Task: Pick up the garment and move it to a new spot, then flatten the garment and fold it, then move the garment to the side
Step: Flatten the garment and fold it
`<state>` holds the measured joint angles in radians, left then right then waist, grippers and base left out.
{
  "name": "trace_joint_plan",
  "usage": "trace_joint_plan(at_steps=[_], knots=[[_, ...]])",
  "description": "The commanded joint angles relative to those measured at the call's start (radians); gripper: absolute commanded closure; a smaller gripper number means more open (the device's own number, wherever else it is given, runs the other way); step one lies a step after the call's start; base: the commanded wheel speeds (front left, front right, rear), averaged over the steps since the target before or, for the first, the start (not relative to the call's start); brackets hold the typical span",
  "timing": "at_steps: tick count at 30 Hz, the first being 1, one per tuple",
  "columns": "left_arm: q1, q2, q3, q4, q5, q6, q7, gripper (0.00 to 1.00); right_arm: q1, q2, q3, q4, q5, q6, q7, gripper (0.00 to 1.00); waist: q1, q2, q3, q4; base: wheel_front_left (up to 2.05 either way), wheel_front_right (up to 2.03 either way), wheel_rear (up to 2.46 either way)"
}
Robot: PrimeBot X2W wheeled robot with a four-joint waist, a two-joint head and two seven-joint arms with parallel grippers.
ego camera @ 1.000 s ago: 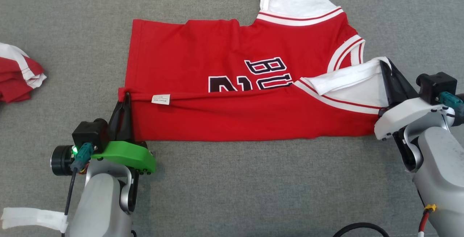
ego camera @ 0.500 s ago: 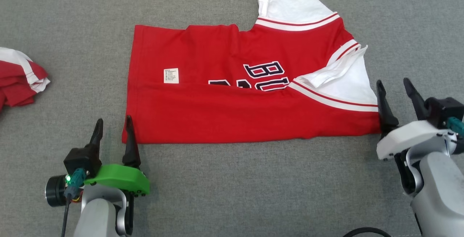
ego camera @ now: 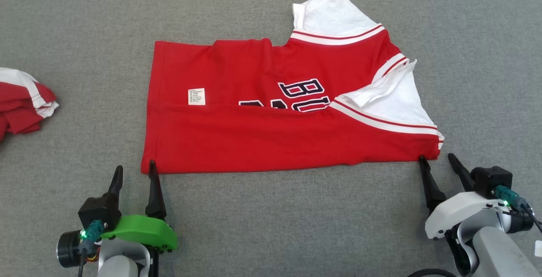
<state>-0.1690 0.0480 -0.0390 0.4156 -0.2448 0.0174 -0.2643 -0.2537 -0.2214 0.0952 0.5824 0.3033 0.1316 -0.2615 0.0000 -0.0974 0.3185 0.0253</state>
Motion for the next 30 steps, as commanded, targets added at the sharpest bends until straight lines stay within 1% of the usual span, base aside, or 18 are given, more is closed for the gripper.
trace_joint_plan(at_steps=[1, 4, 5, 6, 7, 8, 9, 10, 11, 15, 17, 24, 29, 30], knots=[[0.010, 0.005, -0.002, -0.002, 0.008, -0.002, 0.000, 0.00, -0.004, 0.012, -0.002, 0.008, -0.002, -0.002, -0.002, 0.00, 0.0000, -0.0001, -0.001, 0.004, 0.00, 0.00, 0.00], [0.009, 0.005, -0.005, 0.009, 0.005, -0.002, 0.000, 0.00, -0.013, 0.019, -0.003, 0.028, 0.001, -0.002, -0.001, 0.00, 0.0000, -0.0001, 0.001, 0.012, 0.00, 0.00, 0.00], [0.006, 0.005, -0.006, 0.013, 0.003, -0.004, 0.000, 0.00, -0.015, 0.023, -0.002, 0.031, 0.002, -0.002, -0.001, 0.10, 0.0000, -0.0001, 0.001, 0.014, 0.00, 0.00, 0.00], [0.003, 0.005, -0.009, 0.017, 0.006, -0.007, 0.000, 0.00, -0.017, 0.026, -0.001, 0.034, 0.004, -0.002, -0.001, 0.29, 0.0000, -0.0001, 0.003, 0.016, 0.00, 0.00, 0.00], [0.000, 0.005, -0.009, 0.019, 0.008, -0.007, 0.000, 0.00, -0.019, 0.026, 0.000, 0.037, 0.006, -0.002, -0.001, 0.38, 0.0000, -0.0001, 0.004, 0.018, 0.00, 0.00, 0.00], [-0.003, 0.005, -0.007, 0.021, 0.007, -0.008, 0.000, 0.00, -0.022, 0.025, 0.002, 0.039, 0.008, -0.002, -0.001, 0.53, 0.0000, -0.0001, 0.005, 0.018, 0.00, 0.00, 0.00], [-0.005, 0.005, -0.007, 0.022, 0.006, -0.008, 0.000, 0.00, -0.025, 0.024, 0.004, 0.040, 0.010, -0.002, -0.001, 0.62, 0.0000, -0.0001, 0.007, 0.019, 0.00, 0.00, 0.00], [-0.006, 0.005, -0.007, 0.024, 0.004, -0.010, 0.000, 0.00, -0.027, 0.022, 0.006, 0.042, 0.012, -0.002, -0.001, 0.75, 0.0000, -0.0001, 0.008, 0.019, 0.00, 0.00, 0.00], [-0.006, 0.005, -0.009, 0.029, -0.003, -0.016, 0.000, 0.00, -0.028, 0.020, 0.008, 0.043, 0.013, -0.002, 0.000, 1.00, 0.0000, -0.0001, 0.009, 0.018, 0.00, 0.00, 0.00], [-0.023, 0.005, -0.015, 0.045, -0.021, -0.030, 0.000, 0.00, -0.029, 0.007, 0.015, 0.038, 0.020, -0.002, 0.000, 1.00, 0.0000, -0.0001, 0.013, 0.014, 0.00, 0.00, 0.00], [-0.030, 0.005, -0.019, 0.066, -0.049, -0.049, 0.000, 0.00, -0.028, 0.004, 0.020, 0.031, 0.026, -0.002, 0.000, 1.00, 0.0000, -0.0001, 0.015, 0.011, 0.00, 0.00, 0.00], [-0.063, 0.005, 0.000, 0.096, -0.054, -0.048, 0.000, 0.00, -0.028, 0.018, 0.028, -0.005, 0.029, -0.002, 0.000, 1.00, 0.0000, -0.0001, 0.032, -0.009, 0.00, 0.00, 0.00], [-0.091, 0.005, 0.000, 0.146, -0.077, -0.064, 0.001, 0.00, -0.038, 0.018, 0.044, -0.030, 0.029, -0.002, 0.000, 1.00, 0.0000, -0.0001, 0.052, -0.023, 0.00, 0.00, 0.00], [-0.094, 0.004, 0.002, 0.152, -0.078, -0.067, 0.001, 0.12, -0.038, 0.016, 0.045, -0.034, 0.031, -0.002, 0.000, 1.00, 0.0000, -0.0001, 0.056, -0.024, 0.00, 0.00, 0.00]])
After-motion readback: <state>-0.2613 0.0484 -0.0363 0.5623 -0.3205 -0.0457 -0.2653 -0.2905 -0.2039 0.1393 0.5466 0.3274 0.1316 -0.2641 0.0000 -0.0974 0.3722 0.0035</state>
